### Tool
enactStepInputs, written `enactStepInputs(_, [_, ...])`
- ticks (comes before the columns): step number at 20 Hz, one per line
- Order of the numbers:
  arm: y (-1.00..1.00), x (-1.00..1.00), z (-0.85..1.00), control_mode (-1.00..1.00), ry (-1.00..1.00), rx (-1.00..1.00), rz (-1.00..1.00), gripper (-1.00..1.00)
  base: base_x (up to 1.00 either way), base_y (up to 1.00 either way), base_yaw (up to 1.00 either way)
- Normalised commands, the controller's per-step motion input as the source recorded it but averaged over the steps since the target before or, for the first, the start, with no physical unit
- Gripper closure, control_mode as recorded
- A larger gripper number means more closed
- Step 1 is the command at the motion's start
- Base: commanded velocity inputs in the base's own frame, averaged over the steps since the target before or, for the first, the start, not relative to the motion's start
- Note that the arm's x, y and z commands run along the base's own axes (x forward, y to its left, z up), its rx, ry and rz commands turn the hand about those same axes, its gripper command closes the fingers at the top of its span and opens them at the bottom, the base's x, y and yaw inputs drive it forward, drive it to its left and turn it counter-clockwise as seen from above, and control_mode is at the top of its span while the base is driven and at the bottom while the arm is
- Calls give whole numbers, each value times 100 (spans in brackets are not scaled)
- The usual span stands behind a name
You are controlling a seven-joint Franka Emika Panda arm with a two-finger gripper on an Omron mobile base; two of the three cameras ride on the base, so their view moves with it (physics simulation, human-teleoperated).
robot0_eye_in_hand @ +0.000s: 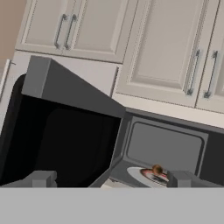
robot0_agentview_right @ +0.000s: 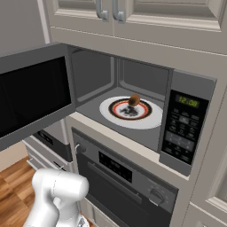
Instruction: Pick the potato from the counter and place it in the microwave. Then turn on the microwave.
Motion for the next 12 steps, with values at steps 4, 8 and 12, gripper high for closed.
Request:
enactStepInputs(4, [29,0,0,-100,-1,0,0,-100,0,0,0])
enactStepInputs(8, [28,0,0,-100,-1,0,0,-100,0,0,0])
enactStepInputs(12, [26,0,0,-100,-1,0,0,-100,0,0,0])
